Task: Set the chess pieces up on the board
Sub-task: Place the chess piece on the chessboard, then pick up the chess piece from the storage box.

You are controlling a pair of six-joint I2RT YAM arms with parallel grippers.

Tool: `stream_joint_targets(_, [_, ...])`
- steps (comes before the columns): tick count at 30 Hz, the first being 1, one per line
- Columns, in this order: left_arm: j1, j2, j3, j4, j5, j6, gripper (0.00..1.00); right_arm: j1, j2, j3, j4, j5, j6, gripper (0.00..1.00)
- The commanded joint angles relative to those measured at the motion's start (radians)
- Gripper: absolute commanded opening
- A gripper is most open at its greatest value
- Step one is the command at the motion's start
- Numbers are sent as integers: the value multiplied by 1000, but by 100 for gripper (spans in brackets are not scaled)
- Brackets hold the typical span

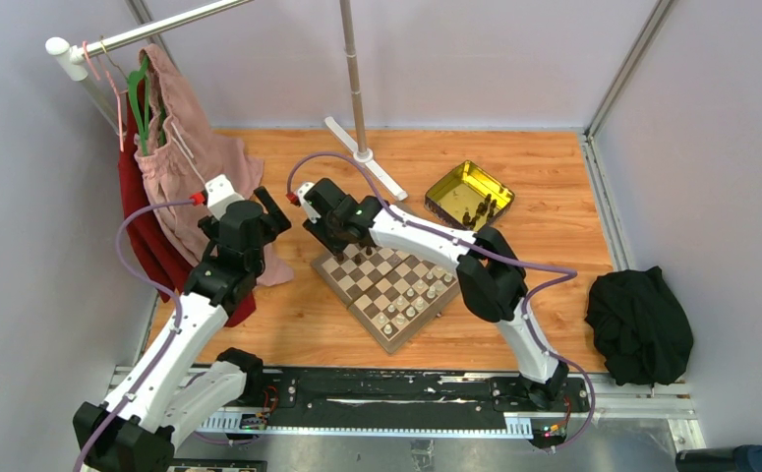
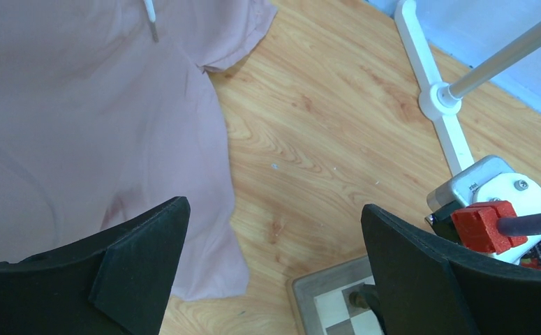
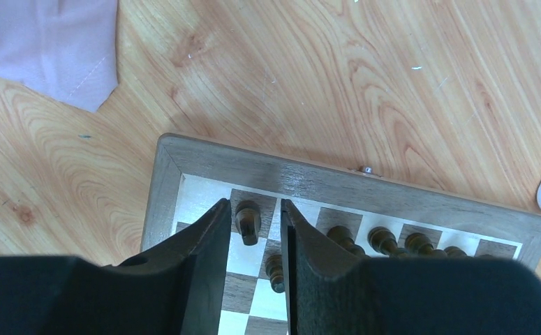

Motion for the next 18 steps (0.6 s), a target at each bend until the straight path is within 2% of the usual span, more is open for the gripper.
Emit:
stream_joint_targets(1, [-7,2,43,16,-35,10,100,-17,-44,40,-25,0,-11,36])
stream_joint_targets(10, [-7,37,83,39,-36,26,100,-76,-100,65,-35,35,-18,37])
stream_joint_targets(18, [-7,155,151,79,-19,21,100,-179,-205,27,-42,75,-15,37])
